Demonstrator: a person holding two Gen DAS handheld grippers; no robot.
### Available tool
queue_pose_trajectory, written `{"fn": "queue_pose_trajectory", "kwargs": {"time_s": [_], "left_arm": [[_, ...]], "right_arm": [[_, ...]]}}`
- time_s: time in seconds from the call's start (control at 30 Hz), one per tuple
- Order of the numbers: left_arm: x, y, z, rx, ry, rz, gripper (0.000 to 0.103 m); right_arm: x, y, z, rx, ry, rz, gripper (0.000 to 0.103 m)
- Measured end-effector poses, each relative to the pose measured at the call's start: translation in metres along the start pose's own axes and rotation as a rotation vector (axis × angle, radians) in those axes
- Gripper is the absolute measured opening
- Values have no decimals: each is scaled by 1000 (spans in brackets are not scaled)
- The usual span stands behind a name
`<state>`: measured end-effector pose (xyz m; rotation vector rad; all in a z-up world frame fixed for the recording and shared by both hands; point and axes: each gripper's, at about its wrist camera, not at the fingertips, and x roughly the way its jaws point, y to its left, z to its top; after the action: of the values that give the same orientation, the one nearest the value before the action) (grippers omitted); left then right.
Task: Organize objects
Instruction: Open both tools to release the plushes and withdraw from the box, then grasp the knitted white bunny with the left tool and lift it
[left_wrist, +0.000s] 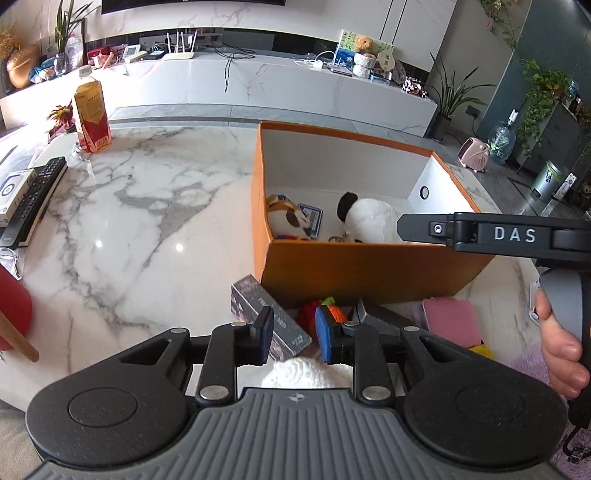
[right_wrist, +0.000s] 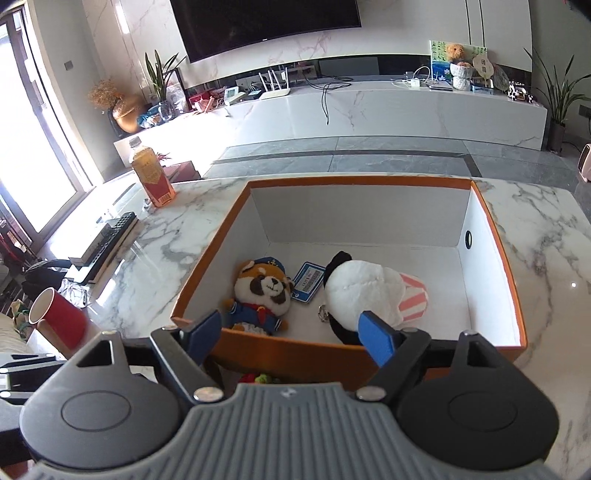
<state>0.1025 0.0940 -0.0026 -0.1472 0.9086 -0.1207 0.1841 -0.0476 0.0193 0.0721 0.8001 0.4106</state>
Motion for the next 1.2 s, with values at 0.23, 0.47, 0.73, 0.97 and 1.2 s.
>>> {"fn": "queue_pose_trajectory", "kwargs": {"time_s": [0.23,0.47,0.73,0.97,1.2], "left_arm": [[10,-16,-28,105,81,3,38],[21,-39,-52,262,127,59,52],[44,-70,-71,532,153,147,68],[60,-76,-73,566,180,198,71],[66,-76,-75,562,194,217,68]], "right_arm": [[-16,-6,-39,63,71,54,63],[-9,-21,-76,152,178,69,59],[-2,-26,-89,149,213,37,59],[6,-22,-91,106,240,17,59],[11,-24,-92,93,254,-2,60]]}}
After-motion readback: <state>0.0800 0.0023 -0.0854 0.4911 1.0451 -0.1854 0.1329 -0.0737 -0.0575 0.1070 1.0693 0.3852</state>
